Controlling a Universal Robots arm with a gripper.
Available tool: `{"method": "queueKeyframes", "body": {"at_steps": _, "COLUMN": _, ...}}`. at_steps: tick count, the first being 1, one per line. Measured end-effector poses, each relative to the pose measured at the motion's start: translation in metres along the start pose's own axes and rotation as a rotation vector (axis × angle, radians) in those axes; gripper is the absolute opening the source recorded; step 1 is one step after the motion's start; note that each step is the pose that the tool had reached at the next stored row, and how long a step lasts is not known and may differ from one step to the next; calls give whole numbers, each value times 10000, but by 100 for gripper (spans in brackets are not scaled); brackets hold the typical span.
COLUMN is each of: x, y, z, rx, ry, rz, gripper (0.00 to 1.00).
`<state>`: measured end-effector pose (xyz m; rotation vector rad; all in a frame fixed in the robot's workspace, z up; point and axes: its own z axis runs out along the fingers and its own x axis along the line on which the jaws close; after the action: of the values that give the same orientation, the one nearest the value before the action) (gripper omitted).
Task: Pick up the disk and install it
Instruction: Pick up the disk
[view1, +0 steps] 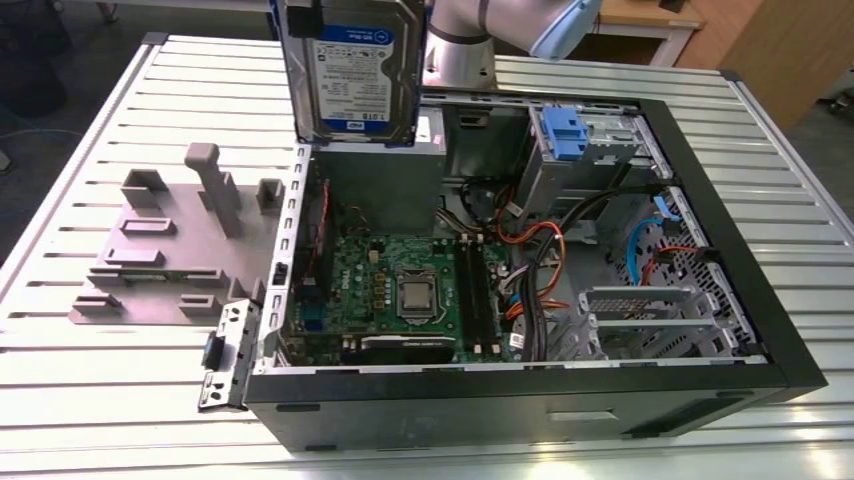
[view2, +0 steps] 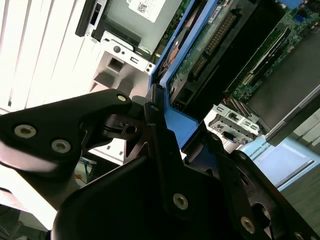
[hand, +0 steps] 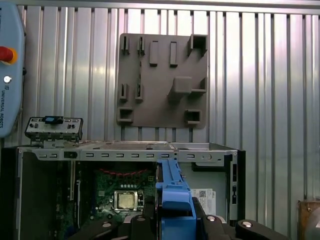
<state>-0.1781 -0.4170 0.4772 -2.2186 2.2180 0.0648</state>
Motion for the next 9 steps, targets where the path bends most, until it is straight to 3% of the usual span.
{"method": "queueKeyframes", "body": {"at_steps": 9, "x": 58, "y": -12, "z": 4, "rx": 0, "ry": 30, "rz": 1, "gripper": 36}}
